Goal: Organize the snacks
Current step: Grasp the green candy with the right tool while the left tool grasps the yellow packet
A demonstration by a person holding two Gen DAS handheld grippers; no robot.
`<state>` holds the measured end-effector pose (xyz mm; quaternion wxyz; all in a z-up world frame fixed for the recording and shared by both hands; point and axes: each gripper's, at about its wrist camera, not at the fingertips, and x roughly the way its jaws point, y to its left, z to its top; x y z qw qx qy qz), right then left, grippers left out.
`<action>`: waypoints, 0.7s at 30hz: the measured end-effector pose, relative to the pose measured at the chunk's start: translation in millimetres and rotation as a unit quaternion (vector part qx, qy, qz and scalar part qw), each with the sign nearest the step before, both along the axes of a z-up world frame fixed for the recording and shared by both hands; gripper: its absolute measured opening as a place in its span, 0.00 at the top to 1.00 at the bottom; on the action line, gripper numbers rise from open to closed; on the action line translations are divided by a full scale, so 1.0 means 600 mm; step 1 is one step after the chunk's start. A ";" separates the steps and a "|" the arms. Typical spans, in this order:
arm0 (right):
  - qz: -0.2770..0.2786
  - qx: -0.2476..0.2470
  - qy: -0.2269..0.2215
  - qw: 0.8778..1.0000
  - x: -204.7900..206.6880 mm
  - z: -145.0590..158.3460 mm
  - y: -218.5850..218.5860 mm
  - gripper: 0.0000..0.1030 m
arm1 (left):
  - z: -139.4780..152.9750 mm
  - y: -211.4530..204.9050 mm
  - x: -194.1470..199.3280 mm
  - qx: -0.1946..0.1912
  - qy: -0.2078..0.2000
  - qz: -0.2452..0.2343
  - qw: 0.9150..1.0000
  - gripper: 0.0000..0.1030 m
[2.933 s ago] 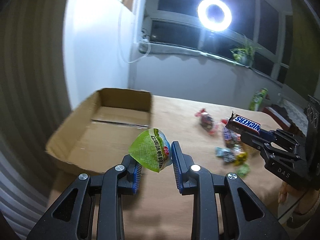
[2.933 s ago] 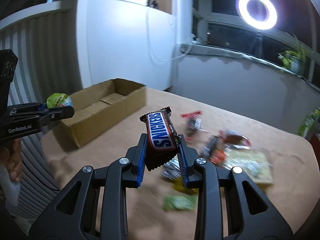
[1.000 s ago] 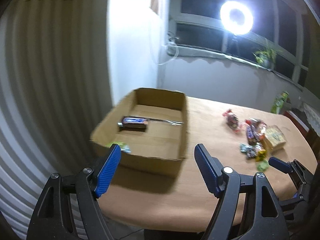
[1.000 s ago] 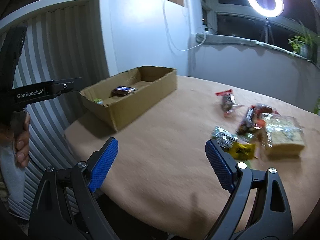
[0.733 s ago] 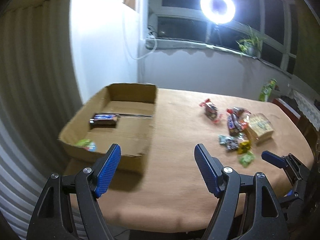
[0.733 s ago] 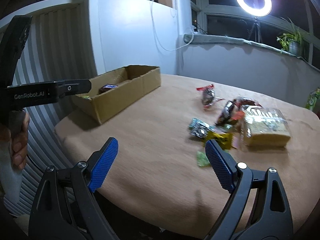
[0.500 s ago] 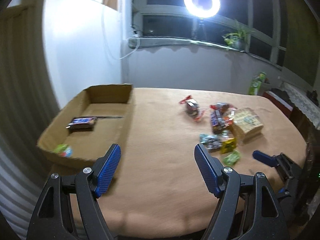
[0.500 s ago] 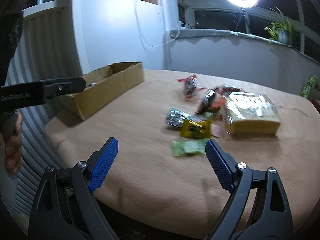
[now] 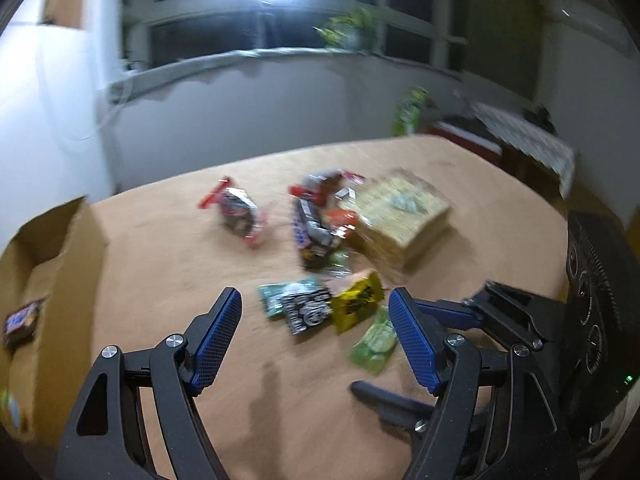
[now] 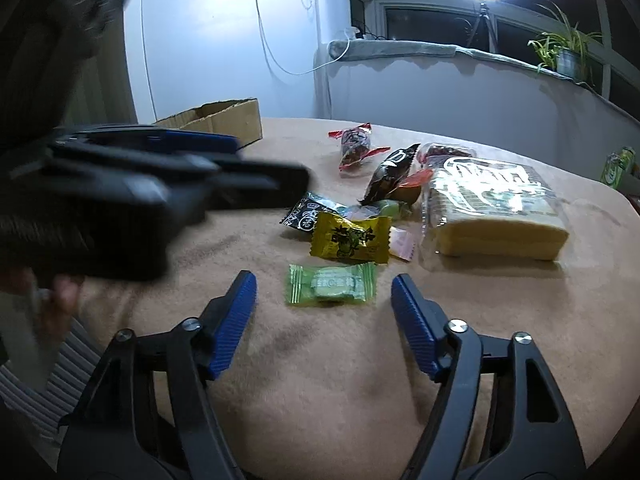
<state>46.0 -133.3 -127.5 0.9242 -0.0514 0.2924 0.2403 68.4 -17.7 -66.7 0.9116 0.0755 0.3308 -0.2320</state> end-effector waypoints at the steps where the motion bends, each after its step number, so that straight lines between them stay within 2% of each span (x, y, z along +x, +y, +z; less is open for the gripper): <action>1: 0.003 -0.005 -0.003 1.000 0.002 -0.003 0.004 0.33 | -0.004 -0.005 0.004 0.004 0.004 -0.010 1.000 0.27; 3: 0.007 -0.010 -0.011 1.000 0.004 -0.006 0.006 0.34 | -0.013 -0.015 0.011 0.007 0.012 -0.030 0.999 0.29; 6: 0.010 -0.016 -0.020 1.000 0.008 -0.008 0.008 0.45 | -0.024 -0.029 0.015 0.016 0.020 -0.056 0.998 0.47; 8: 0.009 -0.015 -0.022 1.000 0.010 -0.008 0.006 0.53 | -0.030 -0.035 0.016 0.023 0.022 -0.065 0.997 0.51; 10: 0.010 -0.013 -0.025 1.000 0.010 -0.008 0.003 0.56 | -0.036 -0.043 0.015 0.030 0.026 -0.074 0.996 0.61; 12: 0.011 -0.018 -0.029 0.999 0.009 -0.009 0.001 0.59 | -0.037 -0.047 0.013 0.036 0.024 -0.075 0.996 0.62; 15: 0.010 -0.019 -0.031 0.999 0.008 -0.010 -0.006 0.66 | -0.036 -0.048 0.013 0.038 0.026 -0.074 0.996 0.75; 16: 0.010 -0.019 -0.032 0.999 0.007 -0.009 -0.009 0.68 | -0.036 -0.048 0.014 0.039 0.027 -0.072 0.996 0.75; 21: 0.008 -0.025 -0.035 0.999 0.001 -0.009 -0.018 0.70 | -0.034 -0.052 0.012 0.041 0.036 -0.076 0.996 0.86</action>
